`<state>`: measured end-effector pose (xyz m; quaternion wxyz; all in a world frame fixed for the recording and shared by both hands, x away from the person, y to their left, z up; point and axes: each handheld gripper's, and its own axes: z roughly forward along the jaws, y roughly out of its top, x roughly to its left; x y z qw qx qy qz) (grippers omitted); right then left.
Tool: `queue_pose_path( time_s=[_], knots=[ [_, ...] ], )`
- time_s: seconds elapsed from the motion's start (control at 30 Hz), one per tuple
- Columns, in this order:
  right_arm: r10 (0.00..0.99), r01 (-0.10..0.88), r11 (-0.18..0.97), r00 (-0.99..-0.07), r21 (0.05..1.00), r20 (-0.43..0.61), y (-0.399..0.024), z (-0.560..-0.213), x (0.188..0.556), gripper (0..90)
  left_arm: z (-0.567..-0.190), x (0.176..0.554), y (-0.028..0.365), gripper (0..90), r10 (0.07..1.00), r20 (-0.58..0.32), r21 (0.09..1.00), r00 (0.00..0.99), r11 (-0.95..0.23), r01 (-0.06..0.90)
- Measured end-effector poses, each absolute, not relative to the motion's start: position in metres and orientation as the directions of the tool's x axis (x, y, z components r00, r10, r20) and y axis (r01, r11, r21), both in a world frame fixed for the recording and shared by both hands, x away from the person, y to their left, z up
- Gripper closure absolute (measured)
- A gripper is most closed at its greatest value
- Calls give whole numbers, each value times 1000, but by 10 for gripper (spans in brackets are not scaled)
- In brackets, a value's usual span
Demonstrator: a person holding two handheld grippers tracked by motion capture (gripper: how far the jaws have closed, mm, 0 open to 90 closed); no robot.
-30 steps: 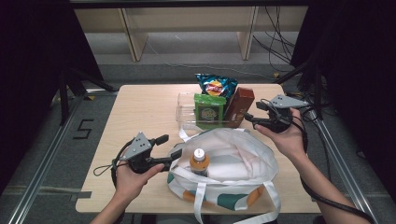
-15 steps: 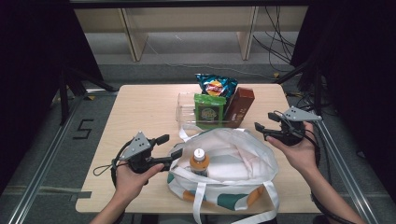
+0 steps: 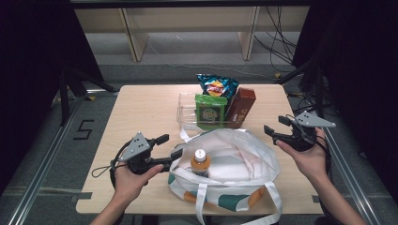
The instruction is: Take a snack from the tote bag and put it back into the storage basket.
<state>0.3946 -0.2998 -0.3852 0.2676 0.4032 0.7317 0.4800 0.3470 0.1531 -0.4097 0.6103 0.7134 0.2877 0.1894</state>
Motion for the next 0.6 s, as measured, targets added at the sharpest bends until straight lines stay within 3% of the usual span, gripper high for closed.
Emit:
queue_pose_path(
  time_s=[0.6],
  knots=[
    [876,360,191,-482,913,7,-316,-393,378,314,-410,347,142,271,591,-76,979,803,-107,172]
  ],
)
